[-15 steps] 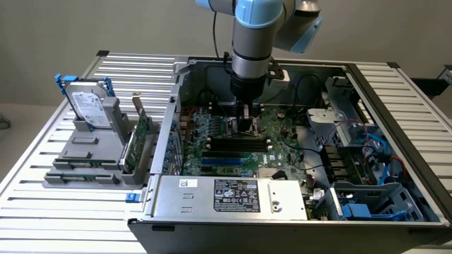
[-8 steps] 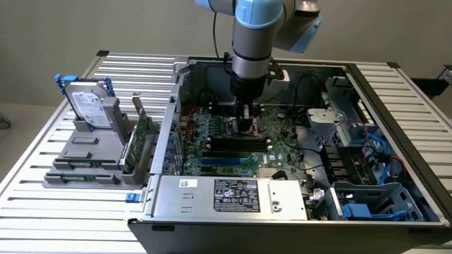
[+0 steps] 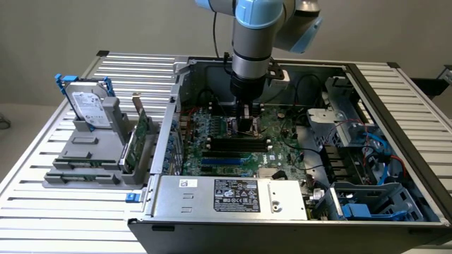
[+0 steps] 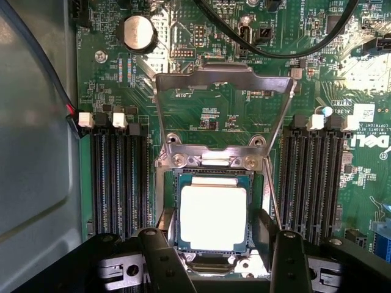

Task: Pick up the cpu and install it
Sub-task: 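Place the cpu into insertion slot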

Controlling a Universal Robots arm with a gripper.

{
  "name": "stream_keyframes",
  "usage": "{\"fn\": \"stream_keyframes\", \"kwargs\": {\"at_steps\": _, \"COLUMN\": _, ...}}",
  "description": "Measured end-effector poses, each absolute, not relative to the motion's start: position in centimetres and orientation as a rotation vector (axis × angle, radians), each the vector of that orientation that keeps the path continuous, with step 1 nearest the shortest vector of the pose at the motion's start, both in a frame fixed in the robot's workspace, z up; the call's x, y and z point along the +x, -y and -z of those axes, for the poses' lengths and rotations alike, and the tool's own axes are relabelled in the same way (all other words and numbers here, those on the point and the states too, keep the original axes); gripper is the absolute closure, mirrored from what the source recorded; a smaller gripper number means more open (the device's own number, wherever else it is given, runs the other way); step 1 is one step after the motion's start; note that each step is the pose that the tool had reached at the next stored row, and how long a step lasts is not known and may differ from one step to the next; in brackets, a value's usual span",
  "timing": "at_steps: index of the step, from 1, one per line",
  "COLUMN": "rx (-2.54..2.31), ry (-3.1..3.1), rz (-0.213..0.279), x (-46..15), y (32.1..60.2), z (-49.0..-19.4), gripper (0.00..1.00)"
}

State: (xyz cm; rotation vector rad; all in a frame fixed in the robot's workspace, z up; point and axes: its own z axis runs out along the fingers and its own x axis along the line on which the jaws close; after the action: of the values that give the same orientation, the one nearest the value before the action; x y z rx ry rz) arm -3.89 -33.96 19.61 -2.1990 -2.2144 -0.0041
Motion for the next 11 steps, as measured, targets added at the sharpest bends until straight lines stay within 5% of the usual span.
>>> {"fn": "stream_keyframes", "kwargs": {"at_steps": 7, "rx": -2.199, "ry": 2.214, "rz": 0.004, "x": -3.85, "y": 33.95, "z": -19.63, "gripper": 0.38}}
{"fn": "stream_keyframes", "kwargs": {"at_steps": 11, "rx": -2.199, "ry": 2.215, "rz": 0.004, "x": -3.84, "y": 33.95, "z": -19.63, "gripper": 0.47}}
